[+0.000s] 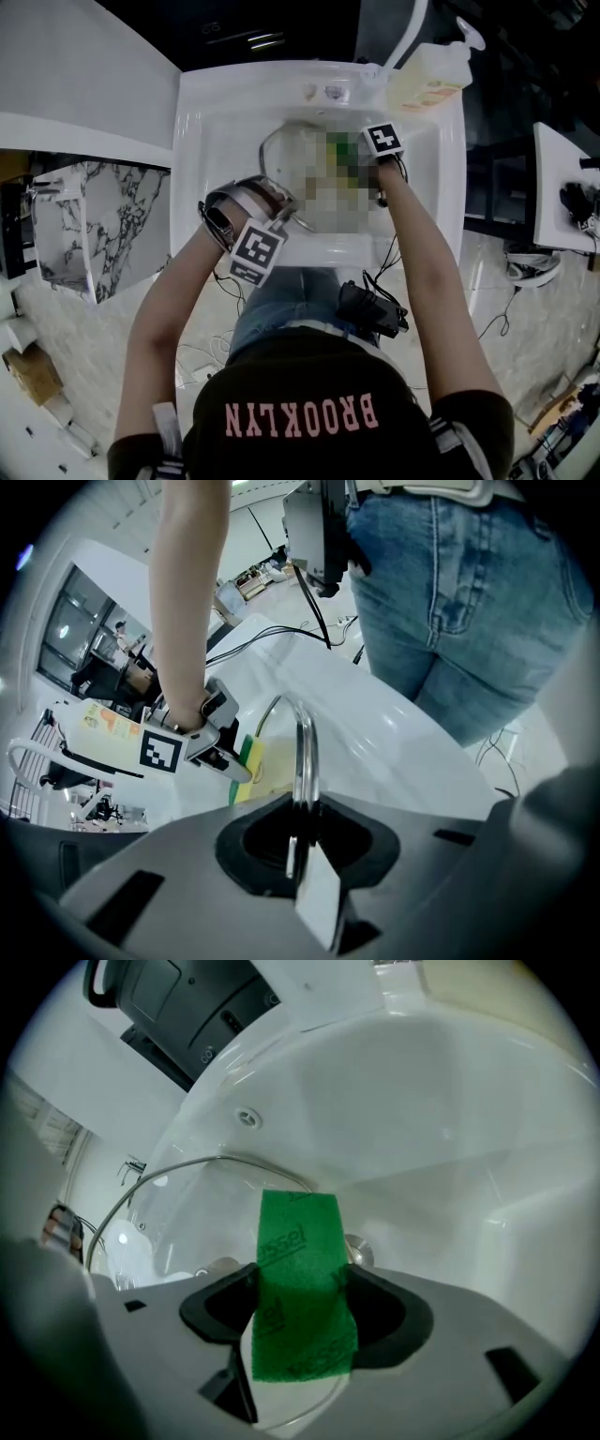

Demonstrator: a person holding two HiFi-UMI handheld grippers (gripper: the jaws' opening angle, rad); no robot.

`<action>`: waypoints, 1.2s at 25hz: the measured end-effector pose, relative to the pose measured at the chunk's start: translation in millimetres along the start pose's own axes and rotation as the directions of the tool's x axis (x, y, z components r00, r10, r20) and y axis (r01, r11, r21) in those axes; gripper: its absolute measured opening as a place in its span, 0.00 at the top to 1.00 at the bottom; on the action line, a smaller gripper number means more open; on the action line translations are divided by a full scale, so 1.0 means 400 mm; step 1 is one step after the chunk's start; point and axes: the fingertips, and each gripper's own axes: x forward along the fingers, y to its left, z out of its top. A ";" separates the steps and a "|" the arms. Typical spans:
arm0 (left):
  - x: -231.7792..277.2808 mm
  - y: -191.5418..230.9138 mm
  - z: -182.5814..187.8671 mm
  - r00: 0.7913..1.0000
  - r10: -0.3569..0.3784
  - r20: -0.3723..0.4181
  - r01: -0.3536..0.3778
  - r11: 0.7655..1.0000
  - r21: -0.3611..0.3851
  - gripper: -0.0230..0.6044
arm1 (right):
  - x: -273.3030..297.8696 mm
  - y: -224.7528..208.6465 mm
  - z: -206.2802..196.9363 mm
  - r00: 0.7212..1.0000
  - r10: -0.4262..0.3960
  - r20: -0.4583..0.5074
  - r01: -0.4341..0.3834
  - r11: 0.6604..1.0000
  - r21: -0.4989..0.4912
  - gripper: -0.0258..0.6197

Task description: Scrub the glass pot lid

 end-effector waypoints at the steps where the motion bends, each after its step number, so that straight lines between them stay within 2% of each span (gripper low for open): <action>1: 0.000 -0.001 0.001 1.000 -0.006 -0.002 0.006 1.000 -0.001 0.90 | -0.007 -0.005 -0.006 1.000 0.003 0.011 -0.003 1.000 0.007 0.52; 6: 0.002 -0.002 0.000 1.000 -0.015 -0.013 0.015 1.000 -0.004 0.90 | -0.078 -0.002 0.009 0.987 0.075 0.139 -0.084 0.995 0.053 0.52; 9: 0.000 -0.005 0.001 1.000 -0.017 -0.014 0.016 1.000 -0.006 0.90 | -0.152 0.036 0.031 0.954 0.162 0.251 -0.177 0.983 0.042 0.52; 12: 0.000 -0.003 0.002 1.000 -0.011 -0.015 0.011 1.000 -0.002 0.90 | -0.238 0.068 0.053 0.902 0.214 0.376 -0.244 0.969 0.032 0.52; 17: 0.002 -0.002 0.005 1.000 0.001 0.001 -0.001 1.000 0.003 0.90 | -0.356 0.113 0.054 0.814 0.233 0.533 -0.296 0.954 0.035 0.52; 23: 0.002 0.001 0.009 0.999 0.014 0.031 -0.014 1.000 0.009 0.90 | -0.482 0.179 0.039 0.645 0.267 0.716 -0.451 0.889 0.075 0.51; 25: 0.000 0.000 0.012 0.999 0.011 0.046 -0.011 1.000 0.011 0.90 | -0.512 0.194 0.029 0.612 0.240 0.754 -0.437 0.897 0.070 0.51; 30: -0.002 -0.003 0.014 0.998 0.006 0.065 -0.006 1.000 0.009 0.90 | -0.576 0.211 -0.002 0.567 0.136 0.812 -0.351 0.932 0.088 0.51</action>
